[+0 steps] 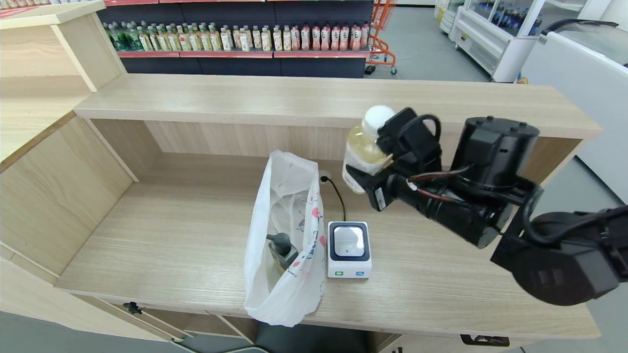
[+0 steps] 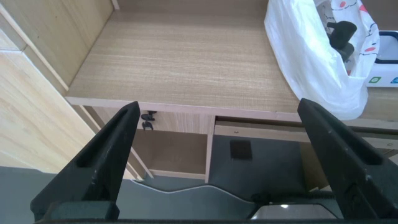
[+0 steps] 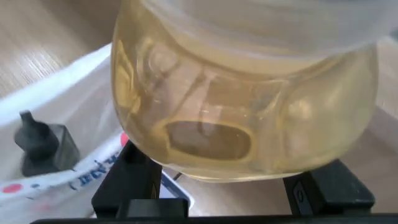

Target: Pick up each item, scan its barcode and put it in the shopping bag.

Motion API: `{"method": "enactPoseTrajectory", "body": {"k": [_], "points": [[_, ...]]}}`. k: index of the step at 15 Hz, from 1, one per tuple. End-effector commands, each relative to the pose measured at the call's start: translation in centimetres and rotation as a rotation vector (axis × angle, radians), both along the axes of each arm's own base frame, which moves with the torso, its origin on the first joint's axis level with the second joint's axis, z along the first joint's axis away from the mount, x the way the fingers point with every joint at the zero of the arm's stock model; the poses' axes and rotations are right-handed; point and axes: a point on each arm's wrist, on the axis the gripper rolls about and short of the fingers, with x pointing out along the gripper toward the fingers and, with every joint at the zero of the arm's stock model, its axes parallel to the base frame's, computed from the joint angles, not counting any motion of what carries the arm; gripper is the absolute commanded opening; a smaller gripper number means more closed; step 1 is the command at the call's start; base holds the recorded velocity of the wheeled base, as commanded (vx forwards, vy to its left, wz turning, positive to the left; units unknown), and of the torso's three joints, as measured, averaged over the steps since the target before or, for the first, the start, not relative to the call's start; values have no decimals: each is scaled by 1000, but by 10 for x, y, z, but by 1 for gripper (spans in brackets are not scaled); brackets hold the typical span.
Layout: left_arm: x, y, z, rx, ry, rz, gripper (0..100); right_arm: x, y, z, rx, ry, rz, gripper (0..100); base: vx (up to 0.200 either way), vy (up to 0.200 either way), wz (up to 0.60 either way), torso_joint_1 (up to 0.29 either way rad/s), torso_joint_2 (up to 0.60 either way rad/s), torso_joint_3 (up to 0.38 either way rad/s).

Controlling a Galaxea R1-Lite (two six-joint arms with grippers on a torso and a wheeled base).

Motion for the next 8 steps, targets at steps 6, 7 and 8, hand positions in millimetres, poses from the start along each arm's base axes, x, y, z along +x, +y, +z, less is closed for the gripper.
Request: {"method": "enactPoseTrajectory", "body": {"k": [6,7,8], "points": [[0,0,0,-1,0,0,100,-29,-41,5,233,200,-90,0,0,0,0,0,0,0],[0,0,0,-1,0,0,100,-31,-42,2,231,212,-88,0,0,0,0,0,0,0],[0,0,0,-4,0,0,100,-32,-43,1,230,215,-86,0,0,200,0,2,-2,2]]}}
